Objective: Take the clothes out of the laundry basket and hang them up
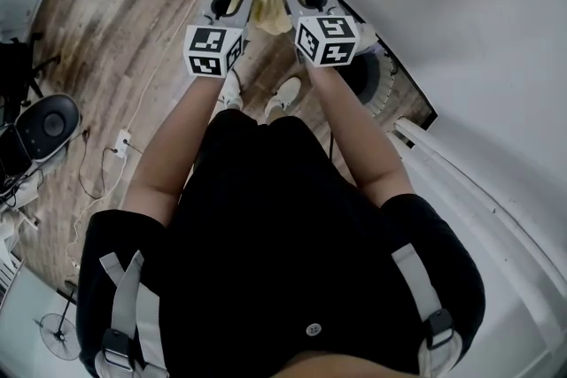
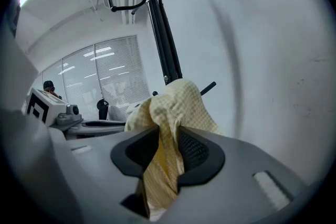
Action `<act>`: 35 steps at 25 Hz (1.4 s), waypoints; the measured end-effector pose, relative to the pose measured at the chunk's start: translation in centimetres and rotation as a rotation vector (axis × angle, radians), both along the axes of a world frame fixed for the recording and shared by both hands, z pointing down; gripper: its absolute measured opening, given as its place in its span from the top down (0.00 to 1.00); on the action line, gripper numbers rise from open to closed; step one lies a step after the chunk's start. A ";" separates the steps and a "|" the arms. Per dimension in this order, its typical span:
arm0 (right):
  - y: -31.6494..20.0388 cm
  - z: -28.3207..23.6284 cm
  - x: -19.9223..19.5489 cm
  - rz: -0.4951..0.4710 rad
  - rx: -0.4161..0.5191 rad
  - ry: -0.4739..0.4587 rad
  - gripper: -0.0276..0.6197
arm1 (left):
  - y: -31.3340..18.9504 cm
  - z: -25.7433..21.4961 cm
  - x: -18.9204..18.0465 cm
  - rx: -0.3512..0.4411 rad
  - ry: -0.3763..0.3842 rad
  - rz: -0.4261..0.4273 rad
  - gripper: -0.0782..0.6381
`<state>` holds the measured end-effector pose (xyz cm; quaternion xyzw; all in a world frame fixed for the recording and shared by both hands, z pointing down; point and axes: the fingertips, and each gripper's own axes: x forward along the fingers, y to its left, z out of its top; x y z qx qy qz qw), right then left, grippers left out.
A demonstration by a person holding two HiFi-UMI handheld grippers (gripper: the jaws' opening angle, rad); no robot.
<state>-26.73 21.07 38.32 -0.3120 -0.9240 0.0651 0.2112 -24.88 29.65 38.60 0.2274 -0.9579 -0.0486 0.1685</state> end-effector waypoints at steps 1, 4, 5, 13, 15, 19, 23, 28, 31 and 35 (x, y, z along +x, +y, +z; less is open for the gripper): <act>0.2 0.1 0.1 -0.003 -0.001 0.003 0.77 | 0.0 -0.2 -0.1 0.000 -0.007 0.003 0.80; 0.7 0.2 0.3 -0.009 0.003 0.009 0.76 | -0.7 -0.7 -0.2 0.024 -0.010 0.023 0.82; 0.8 0.2 0.3 -0.010 0.002 0.007 0.77 | -0.9 -0.8 -0.2 0.033 -0.009 0.030 0.82; 0.5 0.2 0.5 -0.006 0.008 0.001 0.76 | -1.2 -1.2 0.0 0.040 -0.018 0.046 0.82; 0.2 -0.4 0.6 -0.002 0.001 -0.008 0.76 | -1.1 -1.7 0.0 0.028 -0.031 0.052 0.82; -0.6 -3.0 0.9 0.003 -0.001 -0.072 0.75 | -1.0 -3.0 0.3 -0.010 -0.060 0.074 0.82; -0.9 -7.2 1.7 -0.023 0.002 -0.171 0.75 | -1.1 -5.8 1.1 -0.025 -0.119 0.115 0.82; -0.7 -12.9 3.7 -0.083 -0.003 -0.279 0.75 | -0.8 -10.6 2.8 -0.036 -0.202 0.200 0.82; -1.1 -15.4 5.7 -0.105 -0.006 -0.328 0.75 | -0.5 -12.6 4.4 -0.039 -0.222 0.260 0.82; -2.8 -17.1 8.8 -0.054 0.004 -0.357 0.75 | -0.9 -14.3 6.4 -0.020 -0.256 0.362 0.79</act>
